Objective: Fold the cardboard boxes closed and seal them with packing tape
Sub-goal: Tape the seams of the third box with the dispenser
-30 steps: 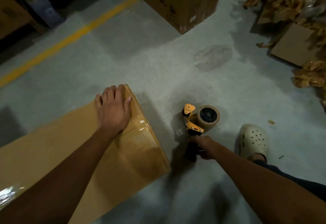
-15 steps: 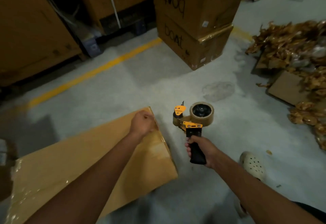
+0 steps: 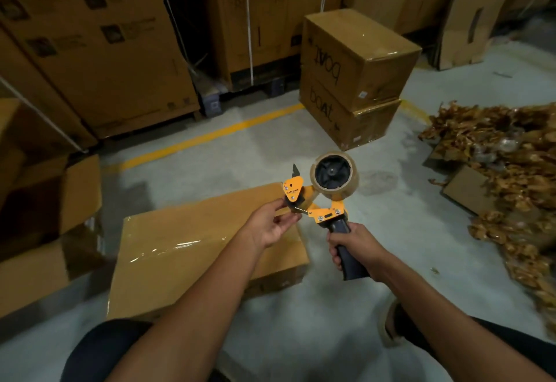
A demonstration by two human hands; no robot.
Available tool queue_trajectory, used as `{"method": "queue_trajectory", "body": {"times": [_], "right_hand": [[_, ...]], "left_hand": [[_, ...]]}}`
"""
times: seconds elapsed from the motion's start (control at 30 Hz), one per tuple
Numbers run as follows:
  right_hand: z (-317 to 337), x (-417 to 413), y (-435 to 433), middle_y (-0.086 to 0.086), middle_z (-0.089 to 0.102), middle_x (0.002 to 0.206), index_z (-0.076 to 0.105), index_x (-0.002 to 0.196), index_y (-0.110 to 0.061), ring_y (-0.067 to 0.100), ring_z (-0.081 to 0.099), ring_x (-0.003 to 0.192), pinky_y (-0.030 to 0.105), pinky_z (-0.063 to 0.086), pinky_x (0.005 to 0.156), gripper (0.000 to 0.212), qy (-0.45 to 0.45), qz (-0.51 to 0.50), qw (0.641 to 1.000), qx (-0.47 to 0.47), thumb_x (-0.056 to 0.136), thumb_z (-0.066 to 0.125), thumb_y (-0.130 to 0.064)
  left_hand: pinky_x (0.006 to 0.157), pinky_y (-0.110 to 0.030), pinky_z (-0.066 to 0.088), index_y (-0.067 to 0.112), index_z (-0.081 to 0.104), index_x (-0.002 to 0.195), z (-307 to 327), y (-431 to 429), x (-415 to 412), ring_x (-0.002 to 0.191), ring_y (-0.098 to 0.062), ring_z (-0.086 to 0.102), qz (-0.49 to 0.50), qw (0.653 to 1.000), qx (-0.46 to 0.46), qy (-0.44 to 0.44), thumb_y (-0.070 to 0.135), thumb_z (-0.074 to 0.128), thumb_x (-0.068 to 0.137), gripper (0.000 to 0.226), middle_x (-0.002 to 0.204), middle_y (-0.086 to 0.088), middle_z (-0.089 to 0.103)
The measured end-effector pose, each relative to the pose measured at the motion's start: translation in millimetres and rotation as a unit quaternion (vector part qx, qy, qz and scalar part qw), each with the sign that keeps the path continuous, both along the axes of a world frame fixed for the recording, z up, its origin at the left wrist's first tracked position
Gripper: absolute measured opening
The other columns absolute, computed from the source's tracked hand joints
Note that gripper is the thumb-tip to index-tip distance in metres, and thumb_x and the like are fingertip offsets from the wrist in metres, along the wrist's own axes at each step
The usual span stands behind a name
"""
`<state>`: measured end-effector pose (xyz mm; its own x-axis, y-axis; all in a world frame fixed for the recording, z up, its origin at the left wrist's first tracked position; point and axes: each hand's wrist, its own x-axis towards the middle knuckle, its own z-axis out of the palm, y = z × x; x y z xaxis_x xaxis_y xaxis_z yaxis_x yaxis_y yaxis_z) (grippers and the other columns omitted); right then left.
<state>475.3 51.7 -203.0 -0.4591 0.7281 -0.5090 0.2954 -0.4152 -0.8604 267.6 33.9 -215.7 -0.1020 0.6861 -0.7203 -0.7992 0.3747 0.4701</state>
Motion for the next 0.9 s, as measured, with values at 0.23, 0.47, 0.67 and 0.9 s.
{"method": "queue_trajectory", "body": {"times": [0.23, 0.47, 0.67, 0.9], "right_hand": [[40.3, 22.7, -57.4, 0.015, 0.057, 0.061, 0.053, 0.094, -0.002, 0.024, 0.052, 0.047, 0.033, 0.047, 0.048, 0.012, -0.005, 0.019, 0.998, 0.053, 0.084, 0.058, 0.001], [63.9, 37.5, -96.5, 0.013, 0.058, 0.06, 0.054, 0.093, 0.0, 0.025, 0.052, 0.048, 0.034, 0.048, 0.049, 0.011, -0.005, 0.036, 0.994, 0.105, 0.084, 0.058, 0.004], [78.0, 49.8, -105.9, 0.014, 0.06, 0.063, 0.056, 0.097, 0.0, 0.026, 0.054, 0.049, 0.035, 0.049, 0.05, 0.015, -0.011, 0.026, 0.991, 0.134, 0.088, 0.065, -0.006], [88.1, 55.5, -101.6, 0.015, 0.063, 0.068, 0.056, 0.101, -0.004, 0.028, 0.057, 0.053, 0.036, 0.051, 0.052, 0.022, -0.005, 0.025, 0.987, 0.156, 0.092, 0.068, -0.021]], "left_hand": [[0.055, -0.033, 0.061, -0.008, 0.05, 0.122, 36.4, -69.6, 12.0, 0.082, -0.041, 0.07, 0.024, 0.998, 0.037, -0.033, -0.011, 0.042, 0.096, 0.028, 0.11, -0.033, 0.06], [0.051, -0.035, 0.06, -0.008, 0.057, 0.118, 59.8, -107.7, 19.8, 0.081, -0.042, 0.072, 0.021, 0.998, 0.05, -0.024, 0.016, 0.044, 0.102, 0.032, 0.118, -0.032, 0.062], [0.051, -0.025, 0.058, -0.012, 0.061, 0.107, 71.9, -111.4, 19.8, 0.065, -0.029, 0.074, -0.113, 0.991, 0.037, 0.062, -0.008, 0.048, 0.097, 0.016, 0.097, -0.025, 0.063], [0.06, -0.022, 0.06, -0.006, 0.064, 0.093, 93.5, -88.5, 15.7, 0.08, -0.022, 0.069, -0.179, 0.963, 0.039, 0.196, -0.009, 0.052, 0.095, 0.012, 0.091, -0.018, 0.067]]}}
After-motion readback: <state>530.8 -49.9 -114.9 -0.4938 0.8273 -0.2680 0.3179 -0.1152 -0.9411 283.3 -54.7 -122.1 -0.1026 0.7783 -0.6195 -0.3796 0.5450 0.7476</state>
